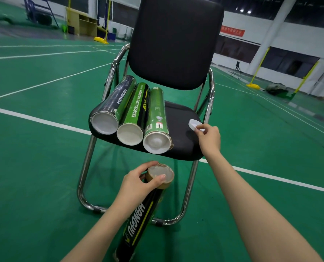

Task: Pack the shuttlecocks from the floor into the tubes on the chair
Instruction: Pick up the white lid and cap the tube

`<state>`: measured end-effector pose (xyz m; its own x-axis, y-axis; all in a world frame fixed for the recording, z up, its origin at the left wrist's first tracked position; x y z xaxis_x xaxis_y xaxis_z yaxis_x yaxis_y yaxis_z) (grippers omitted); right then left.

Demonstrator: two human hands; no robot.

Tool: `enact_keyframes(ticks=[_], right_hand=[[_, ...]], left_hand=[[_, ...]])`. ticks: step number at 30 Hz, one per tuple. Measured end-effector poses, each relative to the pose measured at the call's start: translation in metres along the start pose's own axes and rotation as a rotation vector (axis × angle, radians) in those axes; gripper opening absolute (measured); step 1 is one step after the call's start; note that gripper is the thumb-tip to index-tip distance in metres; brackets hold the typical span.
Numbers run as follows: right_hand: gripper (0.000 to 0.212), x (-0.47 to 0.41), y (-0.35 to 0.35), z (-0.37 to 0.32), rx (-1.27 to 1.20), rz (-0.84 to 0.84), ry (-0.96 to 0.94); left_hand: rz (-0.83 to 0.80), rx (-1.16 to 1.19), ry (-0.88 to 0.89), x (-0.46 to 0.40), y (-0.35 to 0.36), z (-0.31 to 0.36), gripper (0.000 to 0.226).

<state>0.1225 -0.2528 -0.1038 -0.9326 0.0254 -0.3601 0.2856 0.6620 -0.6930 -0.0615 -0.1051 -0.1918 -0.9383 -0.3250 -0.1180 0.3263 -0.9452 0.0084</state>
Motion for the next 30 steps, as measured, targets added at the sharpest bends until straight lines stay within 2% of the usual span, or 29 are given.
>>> enact_keyframes(ticks=[5,11,13,16,23,27,30], right_hand=[[0.006,0.062,-0.032,-0.008,-0.134,-0.002,-0.089],[0.013,0.149,-0.044,-0.008,-0.318,-0.171,-0.072],[0.018,0.17,-0.04,-0.008,-0.3,-0.228,-0.106],[0.014,0.187,-0.035,-0.013,-0.262,-0.288,-0.146],[0.007,0.197,-0.03,-0.009,-0.197,-0.329,-0.22],[0.01,0.199,-0.03,-0.005,-0.192,-0.354,-0.247],[0.008,0.197,-0.032,-0.004,-0.157,-0.419,-0.277]], left_hand=[[-0.021,0.0,0.001,0.01,-0.001,0.003,0.037],[-0.02,0.038,0.007,0.035,-0.006,0.005,0.038],[-0.011,0.035,0.013,0.042,-0.01,0.005,0.04],[-0.012,0.011,0.021,0.05,-0.014,0.003,0.044],[-0.004,0.003,0.017,0.059,-0.011,0.003,0.044],[-0.025,-0.02,0.023,0.059,-0.007,0.004,0.046],[-0.032,-0.029,0.033,0.058,-0.004,0.005,0.046]])
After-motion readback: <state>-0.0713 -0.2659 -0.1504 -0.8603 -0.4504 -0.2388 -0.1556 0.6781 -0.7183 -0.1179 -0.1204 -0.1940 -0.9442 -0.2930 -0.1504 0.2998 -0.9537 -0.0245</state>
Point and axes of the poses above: each hand's wrist, its own x-axis away from the middle knuckle, its own y-axis out of the palm, z = x × y, the point moved 1 cm from there along -x, towards the middle knuckle, and after that the axes turned 7 degrees about x, right-handed, at the moved point
